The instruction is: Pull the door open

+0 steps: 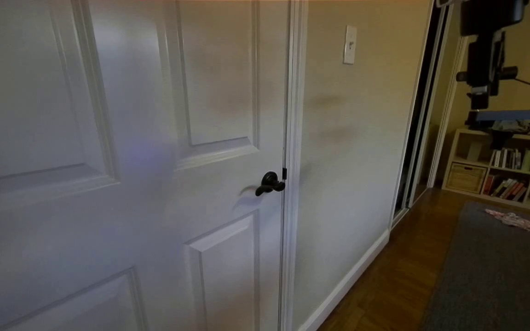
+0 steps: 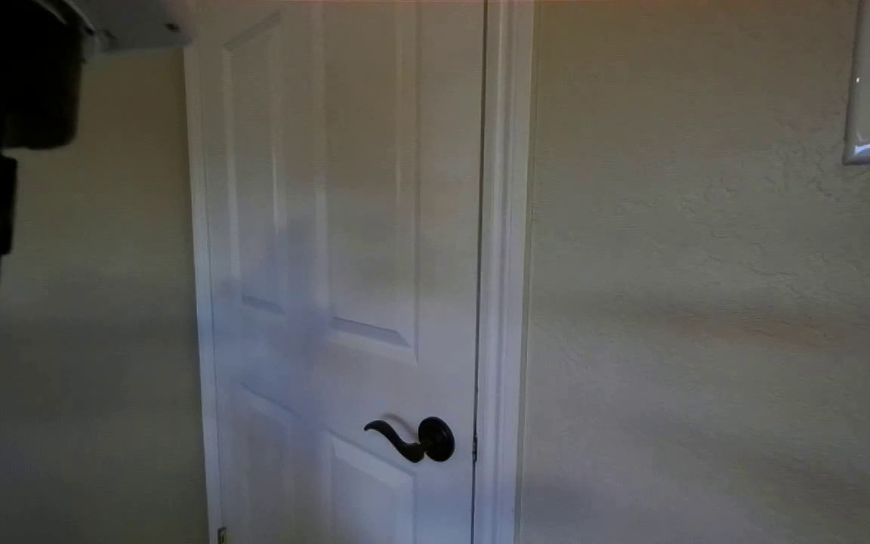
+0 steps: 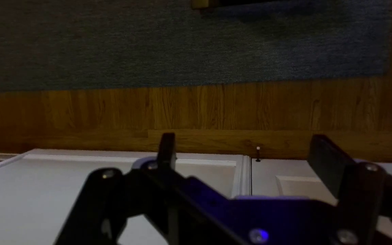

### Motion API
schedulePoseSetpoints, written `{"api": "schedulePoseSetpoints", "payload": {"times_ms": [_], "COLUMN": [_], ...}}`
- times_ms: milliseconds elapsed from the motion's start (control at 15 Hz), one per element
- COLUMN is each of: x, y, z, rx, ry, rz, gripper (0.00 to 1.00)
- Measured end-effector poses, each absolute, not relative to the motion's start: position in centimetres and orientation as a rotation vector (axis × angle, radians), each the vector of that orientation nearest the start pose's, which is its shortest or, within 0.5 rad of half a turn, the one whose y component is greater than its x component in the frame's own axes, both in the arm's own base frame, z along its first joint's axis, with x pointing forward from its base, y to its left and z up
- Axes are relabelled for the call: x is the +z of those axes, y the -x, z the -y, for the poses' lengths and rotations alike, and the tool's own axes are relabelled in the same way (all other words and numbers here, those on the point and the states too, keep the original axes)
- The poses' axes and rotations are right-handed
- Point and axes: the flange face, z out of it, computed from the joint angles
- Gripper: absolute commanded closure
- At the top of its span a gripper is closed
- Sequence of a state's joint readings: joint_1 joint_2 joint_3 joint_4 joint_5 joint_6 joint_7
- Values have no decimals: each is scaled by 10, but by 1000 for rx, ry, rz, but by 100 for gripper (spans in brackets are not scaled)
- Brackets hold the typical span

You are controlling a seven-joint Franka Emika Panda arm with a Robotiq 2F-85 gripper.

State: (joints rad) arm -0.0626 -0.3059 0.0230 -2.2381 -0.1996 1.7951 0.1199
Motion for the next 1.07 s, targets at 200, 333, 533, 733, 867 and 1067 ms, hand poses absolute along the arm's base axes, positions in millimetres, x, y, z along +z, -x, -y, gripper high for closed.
{"api": "schedulePoseSetpoints", "payload": {"times_ms": [200, 333, 533, 733, 867, 1067], "x": [464, 459, 460, 461, 461, 455], "y": [-475, -493, -507, -508, -508, -512], "z": [21, 9, -2, -2, -2, -4], "rx": [178, 155, 145, 139, 139, 136], "ry": [3244, 3197, 3180, 3179, 3180, 3147], "rz": [-368, -440, -455, -458, -458, -501], "gripper": [0, 0, 0, 0, 0, 0]}}
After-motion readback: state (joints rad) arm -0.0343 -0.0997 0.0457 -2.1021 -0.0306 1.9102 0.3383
